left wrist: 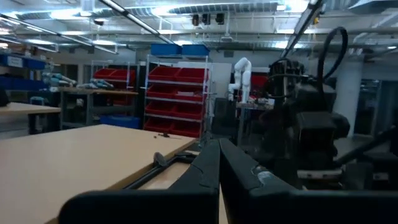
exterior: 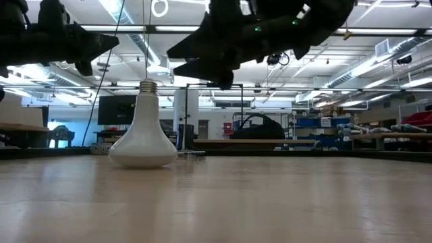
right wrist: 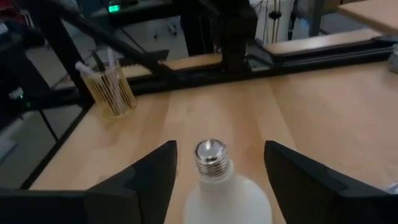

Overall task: Screw lightbulb
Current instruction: Insert the white light bulb into the silver lamp

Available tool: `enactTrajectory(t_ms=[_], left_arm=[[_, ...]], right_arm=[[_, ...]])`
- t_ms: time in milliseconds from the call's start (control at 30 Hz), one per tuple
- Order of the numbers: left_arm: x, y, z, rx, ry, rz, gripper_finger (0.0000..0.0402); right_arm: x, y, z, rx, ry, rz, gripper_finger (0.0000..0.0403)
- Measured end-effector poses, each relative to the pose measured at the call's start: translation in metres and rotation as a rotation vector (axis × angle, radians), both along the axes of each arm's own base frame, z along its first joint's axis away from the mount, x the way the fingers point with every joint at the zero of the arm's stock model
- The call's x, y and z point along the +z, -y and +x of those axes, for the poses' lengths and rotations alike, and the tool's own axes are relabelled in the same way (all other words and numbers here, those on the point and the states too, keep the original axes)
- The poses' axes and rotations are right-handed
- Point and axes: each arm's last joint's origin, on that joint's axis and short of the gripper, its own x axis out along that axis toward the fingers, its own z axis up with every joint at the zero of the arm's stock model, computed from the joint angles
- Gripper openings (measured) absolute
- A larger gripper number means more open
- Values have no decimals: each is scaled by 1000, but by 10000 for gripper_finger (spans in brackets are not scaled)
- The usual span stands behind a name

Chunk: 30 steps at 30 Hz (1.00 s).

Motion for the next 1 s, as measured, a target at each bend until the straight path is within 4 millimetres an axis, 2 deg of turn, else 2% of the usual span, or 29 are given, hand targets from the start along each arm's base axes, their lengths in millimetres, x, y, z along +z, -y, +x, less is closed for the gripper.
enactTrajectory(t_ms=[200, 500, 700, 900, 1000], left_arm=[[-3, 1, 1, -37, -32, 2, 6], [-9, 0, 5, -40, -104, -23, 6], [-14, -1, 9, -34, -161, -39, 6], [-18, -3, 12, -24, -205, -54, 6], [-19, -3, 13, -24, -221, -60, 6]], right_arm=[[-19, -11, 18, 3, -73, -18, 288], [-42, -10, 26, -50, -61, -30, 316], [-57, -10, 34, -52, -30, -19, 312], [-57, -12, 54, -34, -13, -15, 301], [-55, -11, 58, -36, -20, -16, 284]])
